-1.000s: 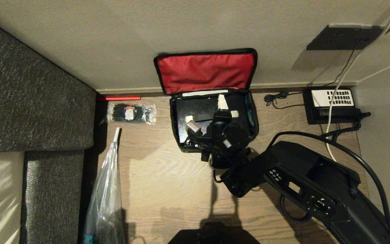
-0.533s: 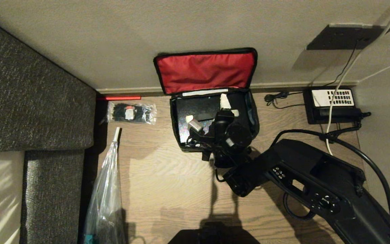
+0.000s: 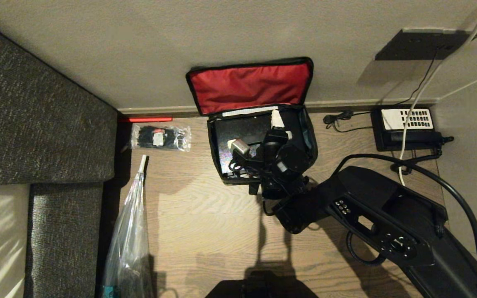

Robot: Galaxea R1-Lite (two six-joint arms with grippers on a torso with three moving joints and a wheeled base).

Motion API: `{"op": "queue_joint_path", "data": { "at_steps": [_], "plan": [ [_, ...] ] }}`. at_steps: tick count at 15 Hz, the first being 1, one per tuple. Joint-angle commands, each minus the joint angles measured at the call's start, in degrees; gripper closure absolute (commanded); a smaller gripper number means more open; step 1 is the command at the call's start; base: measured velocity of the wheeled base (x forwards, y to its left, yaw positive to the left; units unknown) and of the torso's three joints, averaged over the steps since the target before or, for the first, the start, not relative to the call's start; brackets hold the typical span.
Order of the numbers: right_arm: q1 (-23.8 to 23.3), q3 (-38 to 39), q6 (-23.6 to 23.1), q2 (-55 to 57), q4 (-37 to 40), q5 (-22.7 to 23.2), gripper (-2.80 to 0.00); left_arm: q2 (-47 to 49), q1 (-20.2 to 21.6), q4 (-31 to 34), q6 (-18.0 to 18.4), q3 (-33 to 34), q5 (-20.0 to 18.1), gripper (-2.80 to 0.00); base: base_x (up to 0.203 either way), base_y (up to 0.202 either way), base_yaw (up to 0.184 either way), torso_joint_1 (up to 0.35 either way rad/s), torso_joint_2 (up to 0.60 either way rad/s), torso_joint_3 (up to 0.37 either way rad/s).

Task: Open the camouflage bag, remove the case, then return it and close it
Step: Grip the handle

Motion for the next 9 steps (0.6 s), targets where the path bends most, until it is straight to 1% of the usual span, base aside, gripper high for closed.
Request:
{"op": "queue_joint_path", "data": {
  "at_steps": [1,2,4,9],
  "plan": [
    [-0.39,-2.9,-0.85,0.85,-0.52,-0.14,-2.8,-0.2,0.02,-0.01,0.05,0.18,0.04,0.0,0.0,0.0,0.0,0.0,0.0,0.0],
    [-0.82,-3.84,-1.02,1.21,-0.09,-0.13,-2.8,-0.2,0.02,0.02,0.03,0.18,0.04,0.0,0.0,0.0,0.0,0.0,0.0,0.0],
    [-1.08,-3.14,-0.92,1.04,0.0,-0.05,-2.8,-0.2,0.02,0.04,-0.04,0.18,0.04,0.0,0.0,0.0,0.0,0.0,0.0,0.0],
    [-1.43,-4.2,-1.0,1.82,0.45,0.04,-2.8,-0.2,0.02,-0.01,-0.02,0.18,0.04,0.0,0.0,0.0,0.0,0.0,0.0,0.0]
  ]
}}
